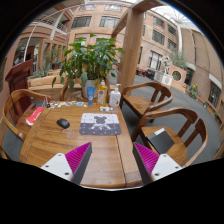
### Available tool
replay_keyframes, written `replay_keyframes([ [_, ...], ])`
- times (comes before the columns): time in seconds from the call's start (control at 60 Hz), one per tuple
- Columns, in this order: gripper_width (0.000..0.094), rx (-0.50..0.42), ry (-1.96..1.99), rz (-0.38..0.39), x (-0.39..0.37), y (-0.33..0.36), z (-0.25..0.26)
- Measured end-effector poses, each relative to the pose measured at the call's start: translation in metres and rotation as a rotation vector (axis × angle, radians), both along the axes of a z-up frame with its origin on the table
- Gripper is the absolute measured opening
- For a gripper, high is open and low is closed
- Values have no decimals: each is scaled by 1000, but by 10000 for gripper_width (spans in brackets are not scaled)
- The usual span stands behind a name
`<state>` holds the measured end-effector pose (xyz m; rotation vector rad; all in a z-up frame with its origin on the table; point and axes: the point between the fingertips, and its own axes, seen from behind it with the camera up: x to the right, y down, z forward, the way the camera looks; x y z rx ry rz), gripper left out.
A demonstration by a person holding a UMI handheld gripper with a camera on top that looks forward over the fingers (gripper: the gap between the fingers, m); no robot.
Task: Arrange mouse
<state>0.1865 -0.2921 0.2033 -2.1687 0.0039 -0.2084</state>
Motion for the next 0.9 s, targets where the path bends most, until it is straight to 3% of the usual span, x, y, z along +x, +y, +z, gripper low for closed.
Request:
replay_keyframes([
  [0.233,840,-80,3,-16,4,6,-68],
  [0.4,835,-147,38,82,-49,20,-126],
  [0.633,847,-73,74,263,-161,107,-159],
  [0.75,849,-34,77,302,-202,163,-170],
  [0.9,848,-50,67,321,-233,219,-191],
])
